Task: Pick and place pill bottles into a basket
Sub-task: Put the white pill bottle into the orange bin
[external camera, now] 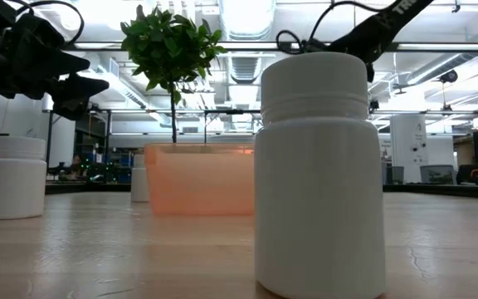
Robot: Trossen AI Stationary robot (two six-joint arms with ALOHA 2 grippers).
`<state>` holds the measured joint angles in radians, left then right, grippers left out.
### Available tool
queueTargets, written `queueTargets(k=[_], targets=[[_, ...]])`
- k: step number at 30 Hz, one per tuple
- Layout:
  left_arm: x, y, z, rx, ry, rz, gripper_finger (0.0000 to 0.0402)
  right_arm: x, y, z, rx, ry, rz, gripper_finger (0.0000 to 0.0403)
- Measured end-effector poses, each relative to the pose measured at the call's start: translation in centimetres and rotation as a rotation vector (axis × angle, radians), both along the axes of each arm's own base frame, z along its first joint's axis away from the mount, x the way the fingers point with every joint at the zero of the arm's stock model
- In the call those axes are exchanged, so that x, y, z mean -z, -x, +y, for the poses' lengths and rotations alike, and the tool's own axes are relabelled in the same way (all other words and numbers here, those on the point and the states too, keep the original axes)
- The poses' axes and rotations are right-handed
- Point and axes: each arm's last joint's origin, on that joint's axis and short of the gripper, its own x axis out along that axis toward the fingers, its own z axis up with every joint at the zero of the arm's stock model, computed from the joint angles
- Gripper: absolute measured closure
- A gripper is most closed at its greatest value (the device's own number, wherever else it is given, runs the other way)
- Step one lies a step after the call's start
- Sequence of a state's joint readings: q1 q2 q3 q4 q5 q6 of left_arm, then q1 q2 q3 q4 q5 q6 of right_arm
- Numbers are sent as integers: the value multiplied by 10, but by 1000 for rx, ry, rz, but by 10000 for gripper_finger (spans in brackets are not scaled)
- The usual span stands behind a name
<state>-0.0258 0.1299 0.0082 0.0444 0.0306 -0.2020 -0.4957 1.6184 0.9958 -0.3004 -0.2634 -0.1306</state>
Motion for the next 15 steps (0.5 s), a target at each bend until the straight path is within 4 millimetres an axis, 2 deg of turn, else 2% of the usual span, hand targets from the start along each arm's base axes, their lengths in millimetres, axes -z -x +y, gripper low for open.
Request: queueTargets(k=[6, 15], targets=[[0, 0, 0, 0, 0, 3, 189, 13, -4, -3, -10, -8, 34, 67], [0, 0, 0, 0, 0, 3, 189, 22, -10, -7, -13, -4, 32, 76]])
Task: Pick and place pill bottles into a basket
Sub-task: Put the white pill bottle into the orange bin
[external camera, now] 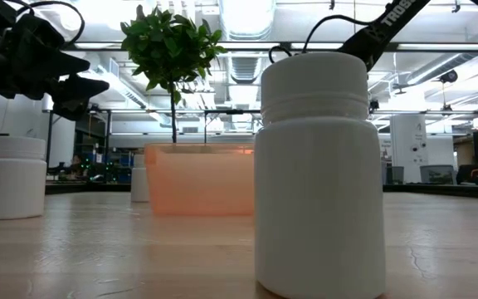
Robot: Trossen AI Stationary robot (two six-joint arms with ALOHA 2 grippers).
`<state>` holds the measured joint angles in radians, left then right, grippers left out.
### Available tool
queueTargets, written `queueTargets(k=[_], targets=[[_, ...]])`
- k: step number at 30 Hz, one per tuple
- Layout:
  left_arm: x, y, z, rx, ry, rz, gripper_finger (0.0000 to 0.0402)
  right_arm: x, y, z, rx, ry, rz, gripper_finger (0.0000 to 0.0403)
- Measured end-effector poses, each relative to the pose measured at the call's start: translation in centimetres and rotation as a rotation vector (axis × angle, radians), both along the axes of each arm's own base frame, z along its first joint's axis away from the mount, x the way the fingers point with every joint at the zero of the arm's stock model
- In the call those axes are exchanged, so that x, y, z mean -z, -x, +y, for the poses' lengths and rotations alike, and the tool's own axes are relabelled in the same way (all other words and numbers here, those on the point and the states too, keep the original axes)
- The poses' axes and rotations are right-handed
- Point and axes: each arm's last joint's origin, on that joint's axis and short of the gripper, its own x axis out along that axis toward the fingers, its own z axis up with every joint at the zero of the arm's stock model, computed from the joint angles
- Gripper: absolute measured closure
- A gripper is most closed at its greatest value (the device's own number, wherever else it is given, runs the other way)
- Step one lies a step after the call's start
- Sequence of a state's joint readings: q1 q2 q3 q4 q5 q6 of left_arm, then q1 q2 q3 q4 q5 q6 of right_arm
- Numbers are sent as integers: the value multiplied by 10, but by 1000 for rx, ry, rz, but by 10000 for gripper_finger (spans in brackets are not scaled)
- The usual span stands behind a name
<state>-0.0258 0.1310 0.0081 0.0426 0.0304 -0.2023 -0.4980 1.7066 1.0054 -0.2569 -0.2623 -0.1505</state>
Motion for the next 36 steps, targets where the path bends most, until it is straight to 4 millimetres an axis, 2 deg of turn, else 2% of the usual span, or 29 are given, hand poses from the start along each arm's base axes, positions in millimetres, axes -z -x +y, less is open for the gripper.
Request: queueTargets(k=[15, 19, 28, 32, 36], targets=[[0, 0, 0, 0, 0, -3, 189, 3, -2, -2, 10, 24, 10, 81], [0, 0, 0, 0, 0, -3, 189, 3, -2, -2, 12, 26, 10, 120], [0, 0, 0, 1, 0, -2, 189, 2, -2, -2, 22, 14, 5, 265], [0, 0, 0, 0, 0, -2, 189, -2, -1, 0, 26, -28, -16, 266], [0, 0, 0, 0, 0, -2, 189, -16, 0, 3, 29, -57, -32, 266]])
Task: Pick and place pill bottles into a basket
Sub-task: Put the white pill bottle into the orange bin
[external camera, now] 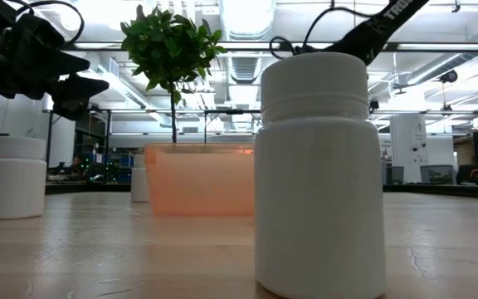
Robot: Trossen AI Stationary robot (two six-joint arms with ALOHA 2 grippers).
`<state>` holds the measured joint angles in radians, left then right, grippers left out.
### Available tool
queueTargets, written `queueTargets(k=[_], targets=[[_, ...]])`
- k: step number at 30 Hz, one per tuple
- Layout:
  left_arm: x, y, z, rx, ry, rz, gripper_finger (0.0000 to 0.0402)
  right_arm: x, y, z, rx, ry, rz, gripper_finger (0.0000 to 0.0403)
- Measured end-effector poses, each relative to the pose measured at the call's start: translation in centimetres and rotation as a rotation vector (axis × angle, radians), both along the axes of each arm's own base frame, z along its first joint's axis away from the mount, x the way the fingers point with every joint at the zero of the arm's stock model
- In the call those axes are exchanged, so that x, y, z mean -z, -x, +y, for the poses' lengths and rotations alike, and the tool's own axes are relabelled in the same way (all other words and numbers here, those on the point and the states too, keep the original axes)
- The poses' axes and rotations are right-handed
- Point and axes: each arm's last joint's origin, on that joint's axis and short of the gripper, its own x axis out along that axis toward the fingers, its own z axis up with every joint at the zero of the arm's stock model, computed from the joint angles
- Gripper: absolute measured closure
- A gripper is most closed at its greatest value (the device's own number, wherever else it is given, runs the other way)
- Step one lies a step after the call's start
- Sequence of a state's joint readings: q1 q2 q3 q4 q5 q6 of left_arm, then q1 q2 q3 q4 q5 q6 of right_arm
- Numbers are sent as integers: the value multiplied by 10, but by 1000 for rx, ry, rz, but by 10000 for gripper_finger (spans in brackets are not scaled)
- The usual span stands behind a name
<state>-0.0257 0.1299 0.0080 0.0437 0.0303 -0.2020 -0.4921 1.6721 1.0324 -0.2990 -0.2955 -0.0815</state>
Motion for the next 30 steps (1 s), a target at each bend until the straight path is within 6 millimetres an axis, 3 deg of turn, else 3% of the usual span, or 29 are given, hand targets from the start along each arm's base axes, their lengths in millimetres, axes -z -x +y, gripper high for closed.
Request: queueTargets(k=[7, 14, 23, 30], targets=[[0, 0, 0, 0, 0, -1, 189, -47, -3, 16, -85, 27, 4, 266], [0, 0, 0, 0, 0, 0, 189, -86, -11, 49, -148, 29, -26, 266], [0, 0, 0, 0, 0, 0, 189, -97, -19, 115, -200, 12, -15, 266], [0, 0, 0, 0, 0, 1, 189, -93, -21, 160, -228, 73, -12, 266]])
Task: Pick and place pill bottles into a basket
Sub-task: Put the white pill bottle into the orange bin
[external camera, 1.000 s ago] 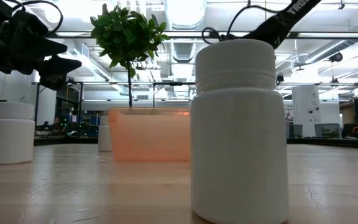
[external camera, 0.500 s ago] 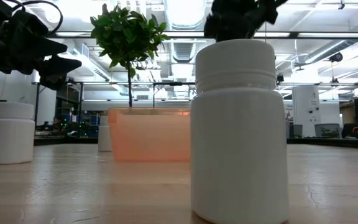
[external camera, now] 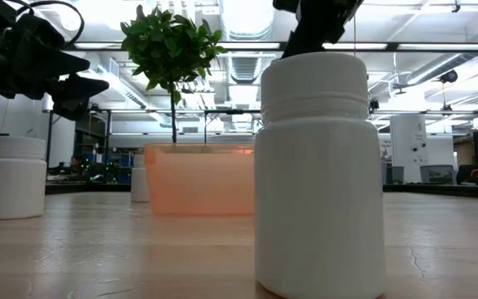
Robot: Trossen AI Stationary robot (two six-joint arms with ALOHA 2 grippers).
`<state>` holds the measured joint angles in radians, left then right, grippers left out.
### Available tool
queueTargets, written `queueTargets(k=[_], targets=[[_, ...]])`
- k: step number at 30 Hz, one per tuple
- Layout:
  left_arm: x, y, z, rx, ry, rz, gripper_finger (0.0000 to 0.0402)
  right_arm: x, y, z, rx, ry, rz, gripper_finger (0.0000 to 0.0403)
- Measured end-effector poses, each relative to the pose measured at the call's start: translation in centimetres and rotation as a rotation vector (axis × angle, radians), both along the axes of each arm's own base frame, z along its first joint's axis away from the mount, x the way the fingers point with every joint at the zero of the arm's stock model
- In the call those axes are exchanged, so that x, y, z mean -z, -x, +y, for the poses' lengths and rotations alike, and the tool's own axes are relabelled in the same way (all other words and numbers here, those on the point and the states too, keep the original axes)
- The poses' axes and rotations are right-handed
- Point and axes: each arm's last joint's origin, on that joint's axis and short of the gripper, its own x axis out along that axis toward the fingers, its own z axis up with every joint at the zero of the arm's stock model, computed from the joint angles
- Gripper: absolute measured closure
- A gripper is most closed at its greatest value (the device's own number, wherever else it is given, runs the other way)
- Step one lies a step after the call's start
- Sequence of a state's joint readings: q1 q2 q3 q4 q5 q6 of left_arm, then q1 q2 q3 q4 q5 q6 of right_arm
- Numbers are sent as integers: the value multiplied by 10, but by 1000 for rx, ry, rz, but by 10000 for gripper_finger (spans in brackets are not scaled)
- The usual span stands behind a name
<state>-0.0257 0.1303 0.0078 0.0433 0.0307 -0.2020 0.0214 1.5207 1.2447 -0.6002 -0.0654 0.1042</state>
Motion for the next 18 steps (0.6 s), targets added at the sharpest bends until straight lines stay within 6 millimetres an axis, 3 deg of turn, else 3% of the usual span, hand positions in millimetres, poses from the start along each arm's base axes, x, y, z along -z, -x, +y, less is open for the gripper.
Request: queueTargets(k=[10, 18], targets=[[0, 0, 0, 0, 0, -1, 189, 18, 0, 9, 40, -2, 0, 266], [0, 0, 0, 0, 0, -2, 189, 51, 0, 10, 37, -9, 31, 266]])
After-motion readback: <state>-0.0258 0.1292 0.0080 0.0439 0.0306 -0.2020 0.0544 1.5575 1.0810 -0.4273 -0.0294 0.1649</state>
